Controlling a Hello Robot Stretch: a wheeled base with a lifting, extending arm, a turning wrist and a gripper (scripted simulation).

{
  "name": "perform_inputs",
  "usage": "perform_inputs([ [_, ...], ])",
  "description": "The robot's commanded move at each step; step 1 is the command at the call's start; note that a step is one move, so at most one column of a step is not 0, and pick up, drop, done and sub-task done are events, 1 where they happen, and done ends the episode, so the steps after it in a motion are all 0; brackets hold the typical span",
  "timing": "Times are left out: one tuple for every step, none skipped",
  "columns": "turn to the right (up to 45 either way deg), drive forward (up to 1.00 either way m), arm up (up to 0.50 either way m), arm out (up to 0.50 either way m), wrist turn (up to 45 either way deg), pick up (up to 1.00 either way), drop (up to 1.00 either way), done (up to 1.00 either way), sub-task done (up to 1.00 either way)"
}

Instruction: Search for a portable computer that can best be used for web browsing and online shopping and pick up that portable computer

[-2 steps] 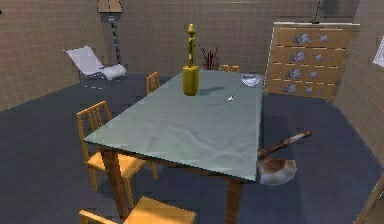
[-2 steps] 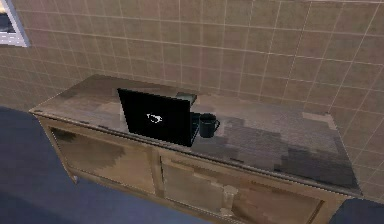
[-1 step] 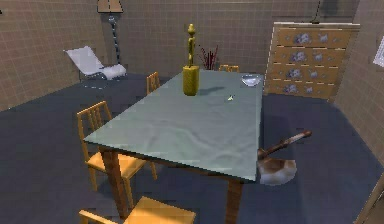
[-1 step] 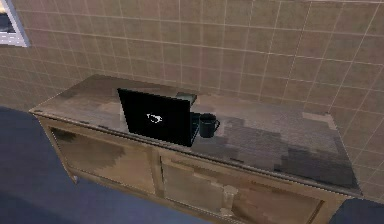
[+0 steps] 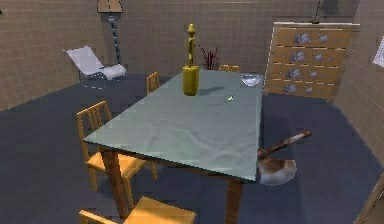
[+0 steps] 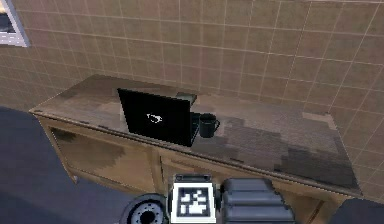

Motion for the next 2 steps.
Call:
perform_inputs([
  [0.0, 0.00, 0.00, 0.42, 0.0, 0.00, 0.00, 0.00, 0.00],
  [0.0, 0.00, 0.00, 0.00, 45.0, 0.00, 0.00, 0.00, 0.00],
])
